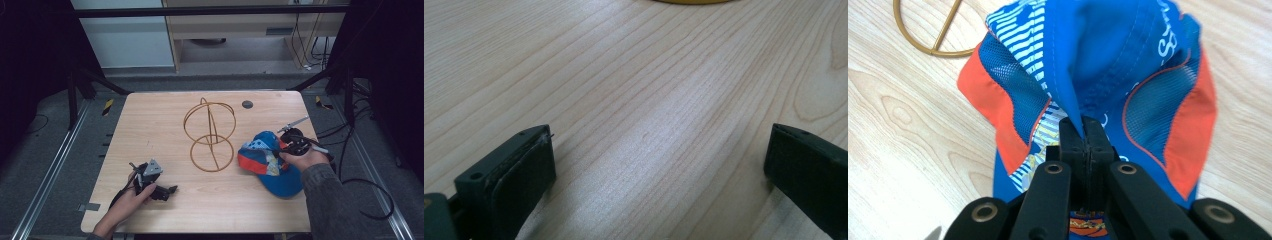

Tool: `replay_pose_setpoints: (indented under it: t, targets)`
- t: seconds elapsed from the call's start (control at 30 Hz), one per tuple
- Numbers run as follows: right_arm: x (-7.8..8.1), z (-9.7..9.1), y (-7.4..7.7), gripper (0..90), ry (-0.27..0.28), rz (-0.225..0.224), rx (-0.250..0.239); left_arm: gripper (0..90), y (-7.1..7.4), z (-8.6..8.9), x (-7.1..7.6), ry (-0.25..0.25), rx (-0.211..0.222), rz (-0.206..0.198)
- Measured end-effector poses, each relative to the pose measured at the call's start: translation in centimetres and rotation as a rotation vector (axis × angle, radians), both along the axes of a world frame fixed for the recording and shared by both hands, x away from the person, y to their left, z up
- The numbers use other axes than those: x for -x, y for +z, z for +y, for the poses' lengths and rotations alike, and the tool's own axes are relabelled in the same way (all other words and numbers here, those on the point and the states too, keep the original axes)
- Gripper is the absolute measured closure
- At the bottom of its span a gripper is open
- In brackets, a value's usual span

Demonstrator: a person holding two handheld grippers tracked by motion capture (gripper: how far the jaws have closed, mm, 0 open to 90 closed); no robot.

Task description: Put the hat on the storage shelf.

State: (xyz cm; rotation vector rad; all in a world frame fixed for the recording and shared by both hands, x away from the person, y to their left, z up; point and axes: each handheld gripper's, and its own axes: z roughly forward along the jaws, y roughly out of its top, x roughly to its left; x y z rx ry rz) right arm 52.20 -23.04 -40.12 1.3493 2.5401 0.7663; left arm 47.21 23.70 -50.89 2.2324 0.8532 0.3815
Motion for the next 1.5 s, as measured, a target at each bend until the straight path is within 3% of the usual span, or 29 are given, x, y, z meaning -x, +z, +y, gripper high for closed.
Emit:
replay_pose_setpoints:
  t: [0.27, 0.53, 0.83, 1.23, 1.5]
  targets:
    - [1.0, -0.9, 3.4, 90.0, -0.001, -0.067, -0.036, 0.0, 0.0, 0.0, 0.0, -0.002, -0.002, 0.000]
    - [1.8, -1.8, 7.8, 90.0, 0.005, -0.161, -0.046, 0.0, 0.0, 0.0, 0.0, 0.003, 0.005, -0.002]
    - [2.0, -1.9, 11.9, 90.0, 0.023, -0.237, -0.036, 0.0, 0.0, 0.0, 0.0, 0.001, 0.003, -0.003]
    - [1.9, -1.2, 15.9, 90.0, 0.033, -0.308, -0.045, 0.0, 0.0, 0.0, 0.0, 0.000, 0.000, 0.000]
    - [1.4, 0.2, 18.2, 90.0, 0.052, -0.352, -0.058, 0.0, 0.0, 0.0, 0.0, 0.001, 0.001, -0.001]
